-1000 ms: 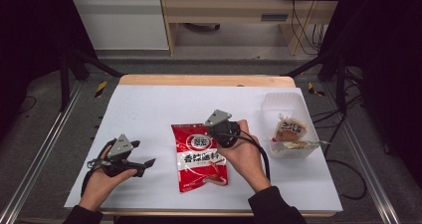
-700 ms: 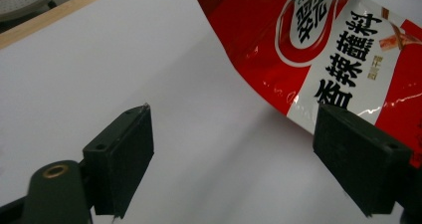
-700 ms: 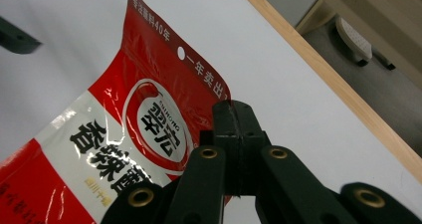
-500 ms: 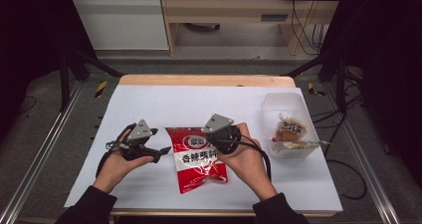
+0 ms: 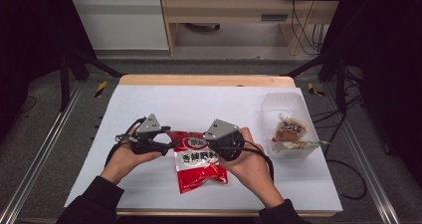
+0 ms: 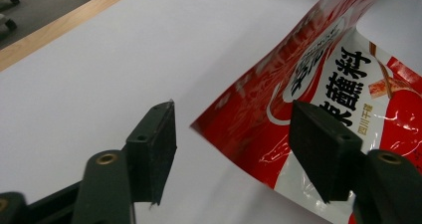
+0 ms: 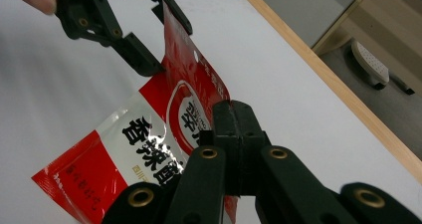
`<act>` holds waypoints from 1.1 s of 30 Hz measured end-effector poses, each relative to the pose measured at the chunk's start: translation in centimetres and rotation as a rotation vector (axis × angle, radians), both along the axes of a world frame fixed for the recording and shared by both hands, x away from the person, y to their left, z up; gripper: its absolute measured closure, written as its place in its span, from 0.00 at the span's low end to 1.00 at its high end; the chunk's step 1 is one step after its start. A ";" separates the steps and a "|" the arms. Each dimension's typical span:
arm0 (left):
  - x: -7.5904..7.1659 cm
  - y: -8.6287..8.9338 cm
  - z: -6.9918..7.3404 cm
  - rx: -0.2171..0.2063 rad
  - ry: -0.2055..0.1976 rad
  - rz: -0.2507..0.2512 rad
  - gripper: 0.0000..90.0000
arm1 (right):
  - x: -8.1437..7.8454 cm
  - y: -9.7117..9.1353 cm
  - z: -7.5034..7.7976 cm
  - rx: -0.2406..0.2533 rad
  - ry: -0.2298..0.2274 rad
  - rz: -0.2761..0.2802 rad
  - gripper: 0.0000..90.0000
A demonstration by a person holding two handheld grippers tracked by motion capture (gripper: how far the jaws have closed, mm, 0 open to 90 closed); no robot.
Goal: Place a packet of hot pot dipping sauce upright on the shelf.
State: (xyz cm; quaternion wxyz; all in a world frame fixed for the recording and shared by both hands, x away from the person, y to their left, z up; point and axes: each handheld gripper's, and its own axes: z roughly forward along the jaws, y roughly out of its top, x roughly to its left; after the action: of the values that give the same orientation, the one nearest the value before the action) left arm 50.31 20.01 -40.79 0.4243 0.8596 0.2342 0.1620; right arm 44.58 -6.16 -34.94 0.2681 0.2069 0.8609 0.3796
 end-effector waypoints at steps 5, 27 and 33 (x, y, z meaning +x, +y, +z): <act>0.1 -0.2 0.5 -0.027 0.005 -0.031 0.68 | -0.1 -0.2 0.4 0.006 0.002 0.007 1.00; -1.6 -2.3 6.8 0.030 -0.093 -0.105 1.00 | 0.3 -3.9 3.5 0.012 0.049 -0.020 1.00; -2.1 -2.5 7.0 0.020 -0.107 -0.123 1.00 | 0.7 -4.2 3.9 -0.049 0.072 -0.002 0.72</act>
State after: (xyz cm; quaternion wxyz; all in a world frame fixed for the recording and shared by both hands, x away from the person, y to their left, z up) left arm 48.22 17.49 -33.74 0.4366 0.8667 0.1561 0.1839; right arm 45.26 -10.39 -31.06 0.2422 0.2146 0.8790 0.3502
